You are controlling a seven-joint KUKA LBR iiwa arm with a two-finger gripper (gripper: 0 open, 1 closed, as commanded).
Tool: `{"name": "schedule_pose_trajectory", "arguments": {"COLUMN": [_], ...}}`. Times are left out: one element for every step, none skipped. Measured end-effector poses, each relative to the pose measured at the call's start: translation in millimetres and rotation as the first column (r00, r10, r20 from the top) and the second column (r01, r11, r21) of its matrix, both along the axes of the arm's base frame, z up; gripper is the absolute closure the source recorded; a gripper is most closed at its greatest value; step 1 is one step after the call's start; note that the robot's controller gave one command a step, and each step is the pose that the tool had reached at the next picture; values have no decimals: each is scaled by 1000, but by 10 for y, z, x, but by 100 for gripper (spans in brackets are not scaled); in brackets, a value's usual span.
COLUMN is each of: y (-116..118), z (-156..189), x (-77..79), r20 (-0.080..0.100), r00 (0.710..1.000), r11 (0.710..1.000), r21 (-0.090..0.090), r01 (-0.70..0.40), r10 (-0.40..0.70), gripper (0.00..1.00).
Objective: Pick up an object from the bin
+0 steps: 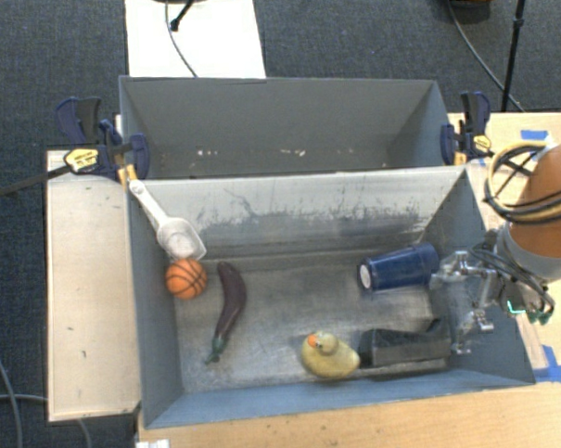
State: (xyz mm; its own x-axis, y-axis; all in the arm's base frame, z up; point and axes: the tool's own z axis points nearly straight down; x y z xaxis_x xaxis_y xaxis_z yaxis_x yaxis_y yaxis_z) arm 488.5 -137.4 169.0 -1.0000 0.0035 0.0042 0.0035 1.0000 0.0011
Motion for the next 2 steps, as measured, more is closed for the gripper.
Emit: {"name": "schedule_pose_trajectory", "arguments": {"y": [5, 76], "z": [33, -525], "x": [20, 58], "r20": [7, 11], "r00": [1000, 995], "r11": [1000, 995], "r21": [-2, -3], "r01": [-6, -99], "r10": [6, 99], "gripper": [0, 0]}}
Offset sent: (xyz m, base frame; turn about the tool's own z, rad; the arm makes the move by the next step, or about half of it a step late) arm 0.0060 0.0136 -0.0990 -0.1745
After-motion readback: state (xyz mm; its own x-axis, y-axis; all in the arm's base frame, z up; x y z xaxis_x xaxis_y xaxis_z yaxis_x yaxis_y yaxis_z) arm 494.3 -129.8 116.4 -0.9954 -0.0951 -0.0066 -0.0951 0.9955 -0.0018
